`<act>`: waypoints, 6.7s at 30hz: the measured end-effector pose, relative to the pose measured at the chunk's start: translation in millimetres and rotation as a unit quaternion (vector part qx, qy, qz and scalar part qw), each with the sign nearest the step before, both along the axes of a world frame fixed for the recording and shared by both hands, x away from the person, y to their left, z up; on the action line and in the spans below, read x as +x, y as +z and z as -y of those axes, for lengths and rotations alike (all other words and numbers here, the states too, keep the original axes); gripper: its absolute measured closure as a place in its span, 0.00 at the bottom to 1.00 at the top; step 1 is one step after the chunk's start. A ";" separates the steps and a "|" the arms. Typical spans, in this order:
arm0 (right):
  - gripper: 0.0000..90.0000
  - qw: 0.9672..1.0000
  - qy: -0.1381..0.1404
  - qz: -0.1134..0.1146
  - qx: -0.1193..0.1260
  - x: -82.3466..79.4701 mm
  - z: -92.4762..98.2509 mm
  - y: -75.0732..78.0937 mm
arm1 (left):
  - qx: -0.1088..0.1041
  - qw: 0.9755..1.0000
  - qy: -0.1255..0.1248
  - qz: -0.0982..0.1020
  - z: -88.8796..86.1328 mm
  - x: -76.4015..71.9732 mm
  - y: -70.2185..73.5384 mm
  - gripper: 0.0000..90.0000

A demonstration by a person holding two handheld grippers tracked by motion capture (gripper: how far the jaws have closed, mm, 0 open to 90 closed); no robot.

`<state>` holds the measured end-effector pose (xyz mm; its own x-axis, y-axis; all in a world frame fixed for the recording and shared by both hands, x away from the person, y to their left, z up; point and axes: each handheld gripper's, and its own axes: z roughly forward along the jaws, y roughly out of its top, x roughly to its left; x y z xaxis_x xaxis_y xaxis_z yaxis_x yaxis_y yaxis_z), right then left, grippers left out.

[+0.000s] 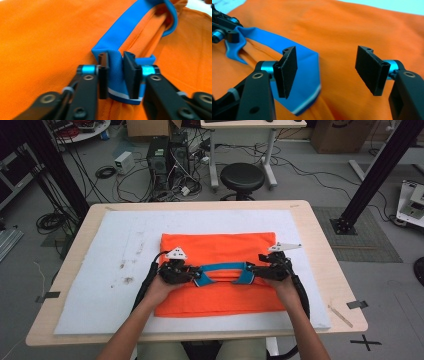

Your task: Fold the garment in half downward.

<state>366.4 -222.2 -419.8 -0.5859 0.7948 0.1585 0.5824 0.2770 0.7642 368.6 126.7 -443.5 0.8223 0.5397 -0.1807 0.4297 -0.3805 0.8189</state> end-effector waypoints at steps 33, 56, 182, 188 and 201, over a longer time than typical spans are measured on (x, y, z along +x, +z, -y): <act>0.64 0.996 0.081 0.025 0.041 -39.0 0.3 7.6 | -0.038 0.997 -0.064 0.010 1.3 -35.8 -2.6 0.69; 0.86 0.992 0.121 -0.025 -0.013 -59.0 -7.0 -16.5 | -0.117 0.992 0.038 0.018 -62.9 -50.6 5.7 0.49; 0.40 0.988 -0.139 0.055 -0.032 -10.8 65.5 -20.0 | -0.039 0.973 0.226 0.015 -85.4 -16.0 -5.5 0.43; 0.26 0.990 -0.117 0.077 -0.020 -23.5 58.6 -17.3 | -0.072 0.973 0.217 0.042 -96.1 -26.9 -4.5 0.33; 0.24 0.992 -0.078 0.098 -0.006 -42.6 47.0 -7.7 | -0.096 0.967 0.197 0.130 -116.5 -30.7 -2.2 0.21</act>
